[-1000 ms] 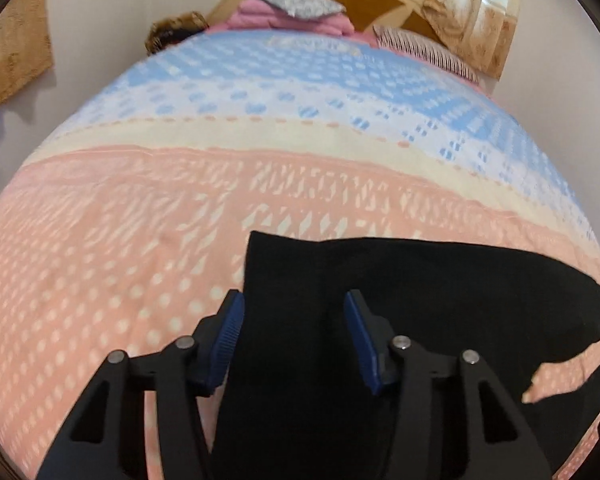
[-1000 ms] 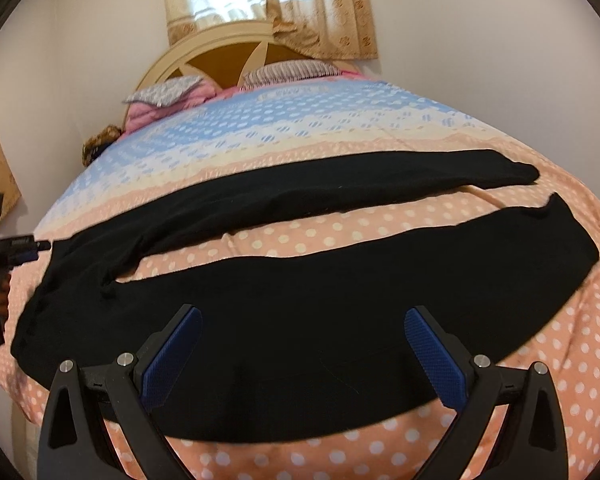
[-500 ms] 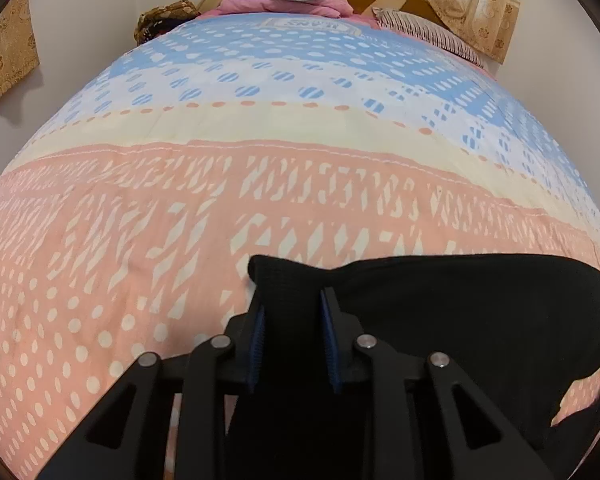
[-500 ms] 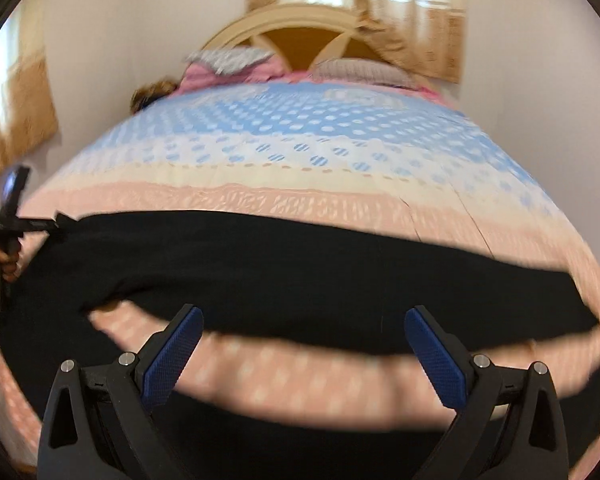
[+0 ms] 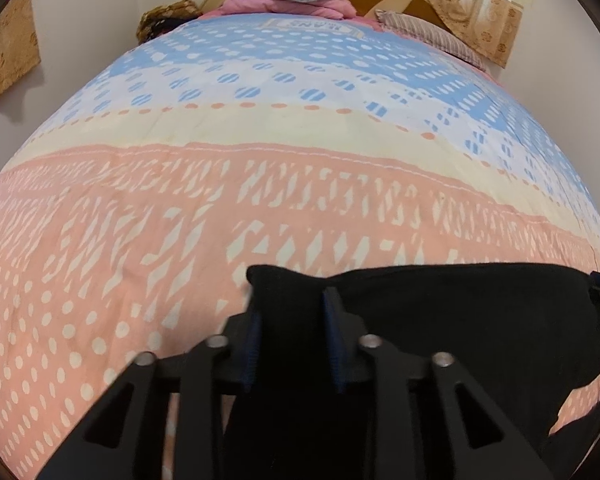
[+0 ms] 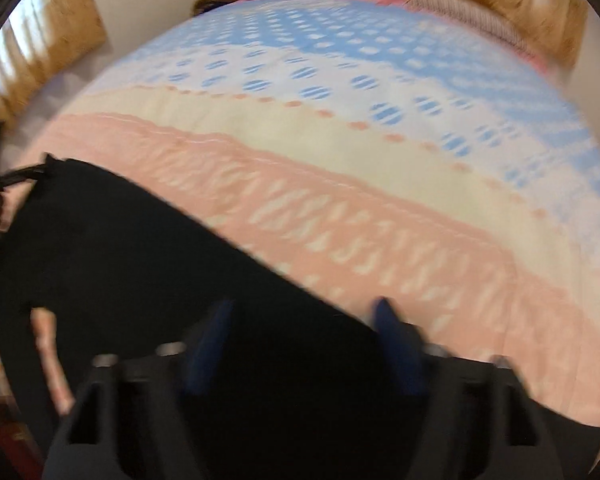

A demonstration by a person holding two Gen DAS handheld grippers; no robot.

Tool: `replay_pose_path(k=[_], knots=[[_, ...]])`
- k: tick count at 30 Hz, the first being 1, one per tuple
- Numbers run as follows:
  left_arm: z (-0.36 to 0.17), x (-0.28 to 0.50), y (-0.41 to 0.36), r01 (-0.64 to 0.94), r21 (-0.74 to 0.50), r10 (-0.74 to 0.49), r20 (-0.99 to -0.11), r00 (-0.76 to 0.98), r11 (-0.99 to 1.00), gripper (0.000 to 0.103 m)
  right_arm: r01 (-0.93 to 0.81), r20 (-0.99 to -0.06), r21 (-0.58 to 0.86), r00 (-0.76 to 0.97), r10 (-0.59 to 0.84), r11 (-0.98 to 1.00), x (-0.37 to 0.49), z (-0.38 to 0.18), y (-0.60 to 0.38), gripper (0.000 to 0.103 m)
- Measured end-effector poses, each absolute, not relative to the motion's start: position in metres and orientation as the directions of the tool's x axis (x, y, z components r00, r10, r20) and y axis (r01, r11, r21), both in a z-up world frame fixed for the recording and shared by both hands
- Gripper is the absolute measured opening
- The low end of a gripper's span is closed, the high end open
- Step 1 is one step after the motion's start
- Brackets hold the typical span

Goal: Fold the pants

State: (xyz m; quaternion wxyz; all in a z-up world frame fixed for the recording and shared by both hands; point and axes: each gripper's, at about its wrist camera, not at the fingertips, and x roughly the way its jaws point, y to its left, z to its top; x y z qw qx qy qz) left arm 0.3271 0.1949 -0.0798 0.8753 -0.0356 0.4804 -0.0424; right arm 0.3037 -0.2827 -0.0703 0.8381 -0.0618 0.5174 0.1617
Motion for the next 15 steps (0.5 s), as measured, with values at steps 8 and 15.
replay_pose_path(k=[8,15], knots=[[-0.039,0.305,0.19,0.028,-0.1,-0.094,-0.765,0.637,0.995,0.016,-0.345,-0.855,0.011,0.484,0.187,0.939,0.262,-0.032,-0.258,0.007],[0.018,0.25,0.2,0.049,-0.102,-0.104,-0.644,0.758,0.994,0.016,-0.327,-0.755,0.008,0.618,0.219,0.945,0.187,0.031,-0.253,0.007]])
